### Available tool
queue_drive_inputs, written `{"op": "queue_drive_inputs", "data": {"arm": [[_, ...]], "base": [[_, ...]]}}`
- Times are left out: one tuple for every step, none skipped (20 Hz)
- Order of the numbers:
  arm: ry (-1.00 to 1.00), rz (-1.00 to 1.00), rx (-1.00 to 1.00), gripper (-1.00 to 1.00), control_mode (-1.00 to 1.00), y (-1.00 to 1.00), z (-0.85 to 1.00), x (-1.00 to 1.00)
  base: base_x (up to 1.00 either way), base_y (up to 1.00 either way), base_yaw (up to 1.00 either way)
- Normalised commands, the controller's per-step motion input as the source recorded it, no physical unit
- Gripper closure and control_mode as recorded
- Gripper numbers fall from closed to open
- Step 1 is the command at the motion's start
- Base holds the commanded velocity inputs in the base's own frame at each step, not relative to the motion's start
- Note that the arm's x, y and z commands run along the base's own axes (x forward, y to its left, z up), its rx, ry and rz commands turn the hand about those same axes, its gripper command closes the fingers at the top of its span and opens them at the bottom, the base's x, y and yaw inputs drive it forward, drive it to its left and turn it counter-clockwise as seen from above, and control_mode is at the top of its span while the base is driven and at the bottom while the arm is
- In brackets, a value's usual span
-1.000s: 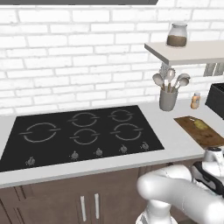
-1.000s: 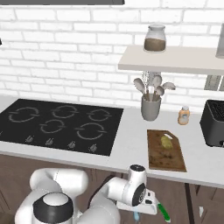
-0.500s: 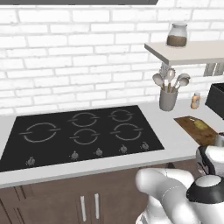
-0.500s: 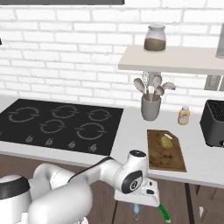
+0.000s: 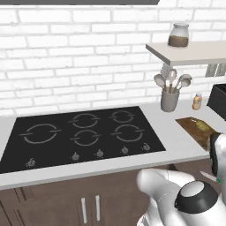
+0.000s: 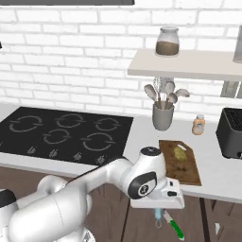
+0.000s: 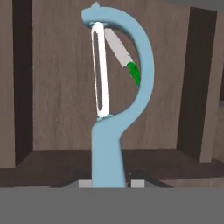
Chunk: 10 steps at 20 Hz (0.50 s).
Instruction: Place the appropriate cutting tool for cutting the potato skin on the cutting board.
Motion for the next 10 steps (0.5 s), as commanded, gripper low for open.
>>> {"op": "queue_drive_inputs", "data": {"arm": [[-0.01,0.00,0.00,1.00,-1.00,-0.41,0.87,0.60],[-0.01,0.00,0.00,1.00,-1.00,-0.37,0.84,0.76],[0.00,0.00,0.00,1.00,-1.00,-0.35,0.81,0.83],[-0.01,0.00,0.03,1.00,-1.00,-0.34,0.86,0.85],[0.00,0.01,0.05,1.00,-1.00,-0.26,0.80,0.88],[0.00,0.03,0.07,1.00,-1.00,-0.24,0.80,0.89],[0.00,0.06,0.11,1.00,-1.00,-0.19,0.71,0.92],[0.00,0.10,0.13,1.00,-1.00,-0.16,0.64,0.86],[0.00,0.12,0.13,1.00,-1.00,-0.14,0.52,0.86],[0.00,0.14,0.13,1.00,-1.00,-0.09,0.24,0.89]], "base": [[0.00,0.00,0.00],[0.00,0.00,0.00],[0.00,0.00,0.00],[0.00,0.00,0.00],[0.00,0.00,0.00],[0.00,0.00,0.00],[0.00,0.00,0.00],[0.00,0.00,0.00],[0.00,0.00,0.00],[0.00,0.00,0.00]]}}
